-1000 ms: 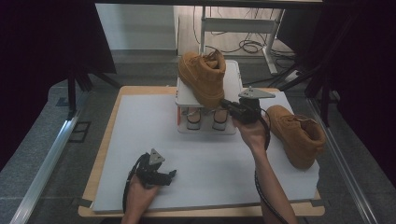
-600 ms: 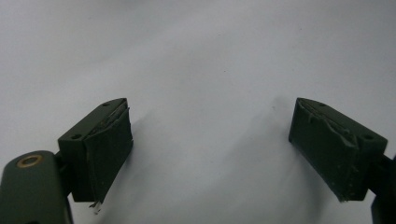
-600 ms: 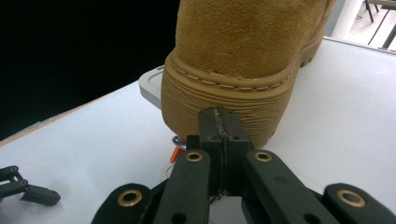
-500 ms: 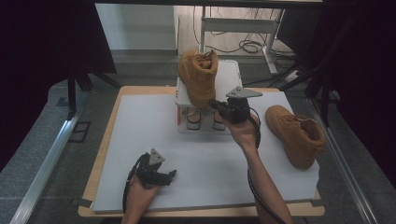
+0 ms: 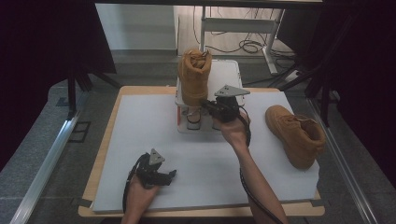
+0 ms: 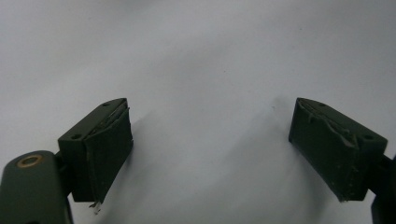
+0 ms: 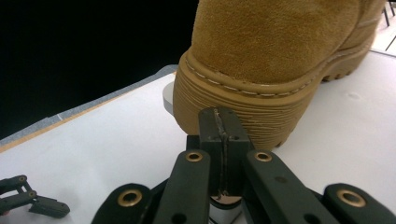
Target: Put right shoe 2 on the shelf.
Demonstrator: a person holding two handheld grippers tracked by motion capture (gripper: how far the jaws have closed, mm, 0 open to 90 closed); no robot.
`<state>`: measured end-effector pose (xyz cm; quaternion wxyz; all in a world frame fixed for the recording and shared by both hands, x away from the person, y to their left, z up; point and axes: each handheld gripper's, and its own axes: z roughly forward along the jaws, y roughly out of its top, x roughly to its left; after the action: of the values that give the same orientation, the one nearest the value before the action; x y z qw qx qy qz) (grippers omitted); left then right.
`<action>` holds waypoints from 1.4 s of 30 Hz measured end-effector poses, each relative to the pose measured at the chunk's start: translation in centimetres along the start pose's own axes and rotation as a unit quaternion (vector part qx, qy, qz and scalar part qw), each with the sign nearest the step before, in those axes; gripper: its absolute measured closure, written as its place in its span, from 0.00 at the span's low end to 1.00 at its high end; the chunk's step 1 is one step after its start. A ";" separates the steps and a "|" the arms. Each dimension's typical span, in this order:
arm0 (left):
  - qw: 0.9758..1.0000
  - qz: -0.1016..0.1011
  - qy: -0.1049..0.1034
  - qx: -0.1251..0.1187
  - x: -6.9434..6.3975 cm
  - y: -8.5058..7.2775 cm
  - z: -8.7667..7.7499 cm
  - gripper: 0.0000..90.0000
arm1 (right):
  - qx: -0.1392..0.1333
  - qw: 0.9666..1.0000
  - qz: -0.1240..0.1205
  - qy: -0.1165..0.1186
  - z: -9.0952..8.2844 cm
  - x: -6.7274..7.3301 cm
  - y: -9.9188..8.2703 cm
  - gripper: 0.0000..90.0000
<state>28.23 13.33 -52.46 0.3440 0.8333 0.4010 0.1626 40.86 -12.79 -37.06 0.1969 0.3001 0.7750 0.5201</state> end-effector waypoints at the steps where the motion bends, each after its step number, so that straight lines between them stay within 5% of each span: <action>1: 1.000 0.000 0.000 0.000 0.0 0.0 0.0 0.15 | 0.001 1.000 -0.002 0.000 0.2 0.1 0.1 1.00; 18: 1.000 0.004 0.000 0.001 0.0 0.0 0.0 0.15 | -0.005 1.000 -0.010 0.009 0.7 0.7 -0.3 0.94; 29: 1.000 0.002 0.002 0.000 -0.1 0.0 0.0 0.15 | -0.018 1.000 -0.001 0.012 -0.8 0.9 -1.3 0.53; 42: 1.000 0.003 0.003 0.001 -0.1 0.0 -0.1 0.15 | -0.021 1.000 0.009 -0.001 -2.2 0.6 -3.2 0.18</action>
<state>28.15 13.29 -52.42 0.3414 0.8347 0.3992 0.1654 38.22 -14.78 -39.14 0.1994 0.3037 0.7609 0.5376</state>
